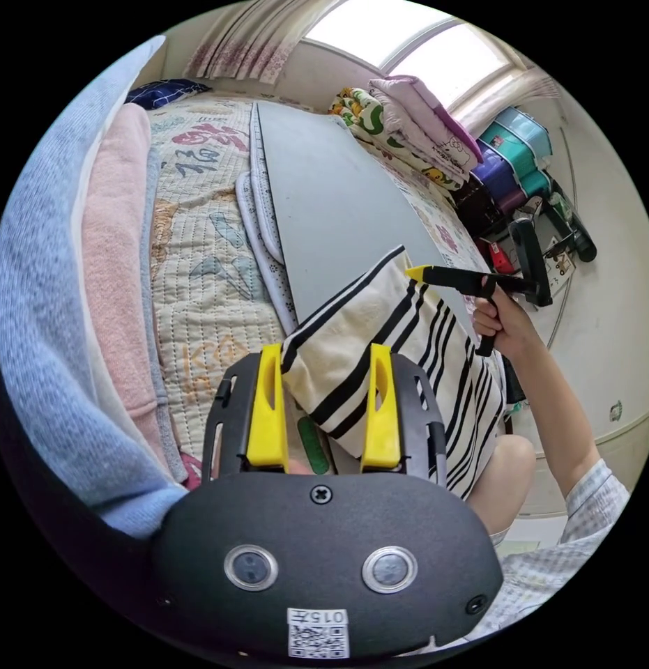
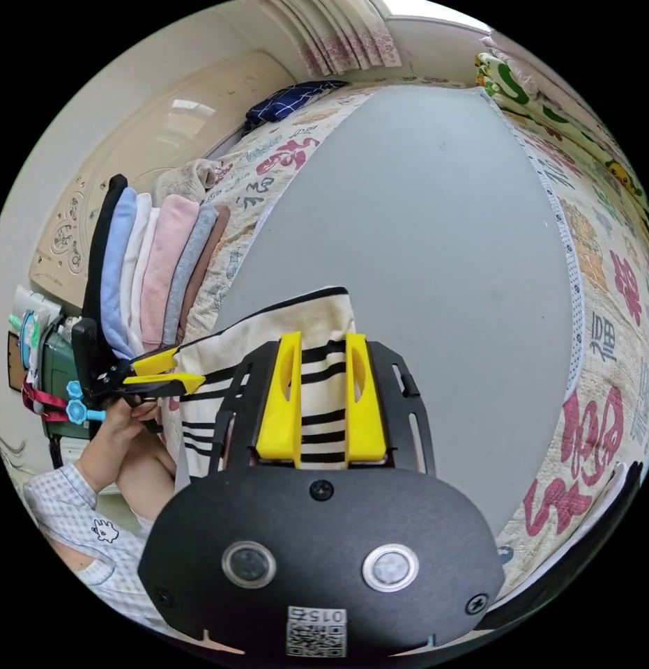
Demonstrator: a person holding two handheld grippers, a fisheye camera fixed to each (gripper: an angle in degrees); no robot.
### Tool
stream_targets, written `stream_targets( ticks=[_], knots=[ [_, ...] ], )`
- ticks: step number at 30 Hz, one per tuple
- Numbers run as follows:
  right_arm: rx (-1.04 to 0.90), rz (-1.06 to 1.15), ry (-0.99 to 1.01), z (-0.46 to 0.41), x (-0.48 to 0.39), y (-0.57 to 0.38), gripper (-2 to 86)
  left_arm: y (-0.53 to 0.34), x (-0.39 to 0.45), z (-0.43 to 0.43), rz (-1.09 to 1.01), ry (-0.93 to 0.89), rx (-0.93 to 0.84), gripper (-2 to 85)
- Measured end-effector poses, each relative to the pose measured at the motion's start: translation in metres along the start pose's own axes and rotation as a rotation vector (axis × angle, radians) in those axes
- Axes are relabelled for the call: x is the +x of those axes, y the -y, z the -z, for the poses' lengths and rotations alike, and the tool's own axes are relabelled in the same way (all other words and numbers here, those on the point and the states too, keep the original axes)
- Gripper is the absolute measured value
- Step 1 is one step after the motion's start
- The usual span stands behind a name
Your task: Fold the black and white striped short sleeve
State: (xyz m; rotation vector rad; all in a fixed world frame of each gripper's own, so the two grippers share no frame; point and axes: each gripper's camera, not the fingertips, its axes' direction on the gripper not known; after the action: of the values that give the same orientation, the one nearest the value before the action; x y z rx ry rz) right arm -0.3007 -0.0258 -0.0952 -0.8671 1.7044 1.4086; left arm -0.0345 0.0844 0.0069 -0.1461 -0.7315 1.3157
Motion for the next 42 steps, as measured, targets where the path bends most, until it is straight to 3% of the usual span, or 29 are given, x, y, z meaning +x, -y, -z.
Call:
stream_targets(
  ticks=[6,12,19,27,32,42],
  knots=[
    [0.075,-0.018,0.091,0.037,-0.023,-0.006,13.1,0.005,0.004,0.002,-0.033,0.014,-0.023,13.7],
    [-0.009,0.055,0.056,0.014,-0.085,-0.009,13.0,0.001,0.014,0.026,-0.041,0.033,0.044,7.6],
    [-0.042,0.043,0.069,0.001,-0.138,-0.038,4.7,-0.002,0.024,0.044,-0.062,0.004,0.063,4.4],
    [0.226,0.087,0.167,0.105,-0.184,-0.143,3.6,-0.024,0.073,0.109,-0.205,-0.096,0.210,2.5],
    [0.453,0.121,0.207,0.208,-0.214,-0.253,3.3,-0.050,0.155,0.189,-0.458,-0.155,0.380,1.8],
    [0.773,0.166,0.071,0.351,-0.246,-0.444,3.0,-0.083,0.346,0.290,-0.818,-0.235,0.512,1.1]
  ],
)
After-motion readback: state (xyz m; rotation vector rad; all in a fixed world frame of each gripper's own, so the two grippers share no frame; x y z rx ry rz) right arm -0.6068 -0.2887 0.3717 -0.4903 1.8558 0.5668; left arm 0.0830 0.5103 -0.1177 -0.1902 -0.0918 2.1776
